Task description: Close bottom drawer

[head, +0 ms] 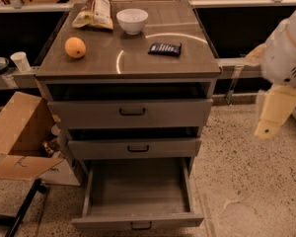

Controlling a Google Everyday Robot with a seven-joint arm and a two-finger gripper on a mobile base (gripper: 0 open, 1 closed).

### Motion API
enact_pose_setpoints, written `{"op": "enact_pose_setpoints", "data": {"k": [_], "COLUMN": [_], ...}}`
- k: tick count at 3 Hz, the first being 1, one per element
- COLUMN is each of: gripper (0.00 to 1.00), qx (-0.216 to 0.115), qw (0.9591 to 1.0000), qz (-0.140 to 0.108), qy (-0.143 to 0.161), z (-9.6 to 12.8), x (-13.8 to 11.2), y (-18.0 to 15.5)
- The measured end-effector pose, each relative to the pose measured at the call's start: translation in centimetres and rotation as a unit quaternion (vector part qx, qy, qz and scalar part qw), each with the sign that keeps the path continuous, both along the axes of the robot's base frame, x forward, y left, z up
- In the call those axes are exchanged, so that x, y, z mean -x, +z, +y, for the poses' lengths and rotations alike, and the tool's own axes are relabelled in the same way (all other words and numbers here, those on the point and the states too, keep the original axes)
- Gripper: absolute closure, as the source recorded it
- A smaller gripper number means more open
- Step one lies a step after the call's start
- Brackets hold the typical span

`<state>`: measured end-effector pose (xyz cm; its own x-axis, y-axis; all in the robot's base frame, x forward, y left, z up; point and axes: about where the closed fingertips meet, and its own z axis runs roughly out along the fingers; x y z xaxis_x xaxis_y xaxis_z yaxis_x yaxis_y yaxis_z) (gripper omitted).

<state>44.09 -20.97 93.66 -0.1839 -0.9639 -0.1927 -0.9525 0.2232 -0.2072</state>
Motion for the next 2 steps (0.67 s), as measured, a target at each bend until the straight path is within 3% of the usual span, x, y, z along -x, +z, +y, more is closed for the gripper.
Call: {"op": "enact_pose_setpoints", "data": {"k": [1,2], "gripper": [0.00,0.00], "qx": [-0.008,-0.037], "qw": [0.9979,0.9892], "qz": [0.047,0.120], "qy": [0.043,0.076], "z": [1.2,2.8], "x": [0.1,1.6], "y": [-8.9,-20.8]}}
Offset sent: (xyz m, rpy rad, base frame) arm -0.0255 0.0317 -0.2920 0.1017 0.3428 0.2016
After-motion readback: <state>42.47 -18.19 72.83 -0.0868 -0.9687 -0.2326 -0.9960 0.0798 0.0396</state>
